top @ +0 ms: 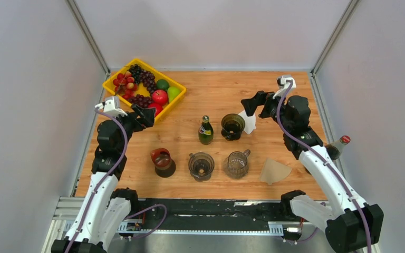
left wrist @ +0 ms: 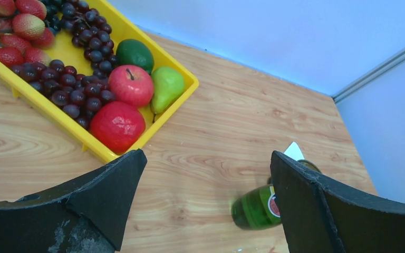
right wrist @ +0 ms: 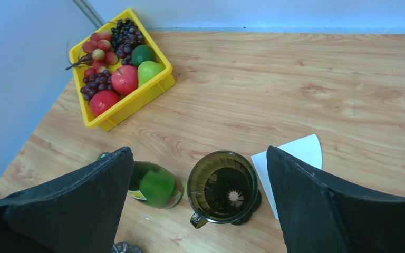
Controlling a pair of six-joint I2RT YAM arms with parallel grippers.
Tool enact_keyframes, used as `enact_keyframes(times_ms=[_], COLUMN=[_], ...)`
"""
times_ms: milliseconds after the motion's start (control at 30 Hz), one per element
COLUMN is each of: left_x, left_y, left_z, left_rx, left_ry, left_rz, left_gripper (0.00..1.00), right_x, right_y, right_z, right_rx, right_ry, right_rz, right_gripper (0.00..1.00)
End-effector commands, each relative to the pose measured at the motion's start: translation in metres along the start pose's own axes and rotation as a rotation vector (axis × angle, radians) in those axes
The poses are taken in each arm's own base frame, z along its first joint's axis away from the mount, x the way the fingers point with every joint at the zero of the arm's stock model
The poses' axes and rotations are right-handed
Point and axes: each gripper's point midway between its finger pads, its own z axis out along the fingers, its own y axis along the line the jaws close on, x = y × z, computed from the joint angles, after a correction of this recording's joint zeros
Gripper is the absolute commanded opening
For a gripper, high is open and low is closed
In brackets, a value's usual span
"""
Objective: Place the coffee filter in the dripper
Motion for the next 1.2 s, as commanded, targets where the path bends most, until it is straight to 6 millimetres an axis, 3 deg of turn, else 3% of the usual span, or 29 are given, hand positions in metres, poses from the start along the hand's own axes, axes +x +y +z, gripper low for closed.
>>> enact_keyframes(times_ms=[0, 600, 1000, 1167], left_x=[-0.009, -0.009, 0.003, 0.015], left_y=[-0.009, -0.010, -0.011, -0.015], left_z=[-0.002, -0.006, -0.004, 0.000], left_rx=[0.047, 0.053, 0.072, 0.103], left_ry=[-0.037, -0.049, -0.011, 0.042], left_rz=[0.028, 0.000, -0.039, -0.063], left_gripper=[1.00, 1.00, 1.00, 1.00], right_x=[-0.012, 0.004, 0.036, 0.056], right_y=[-0.012, -0.019, -0.017, -0.020], right_z=[-0.003, -0.028, -0.033, -0.023], right_rx=[0.090, 0.130, 0.104, 0.117], right_ry=[-0.045, -0.040, 0.026, 0.118], right_rz=[0.034, 0.038, 0.089, 0.143], right_gripper=[1.00, 1.00, 1.00, 1.00])
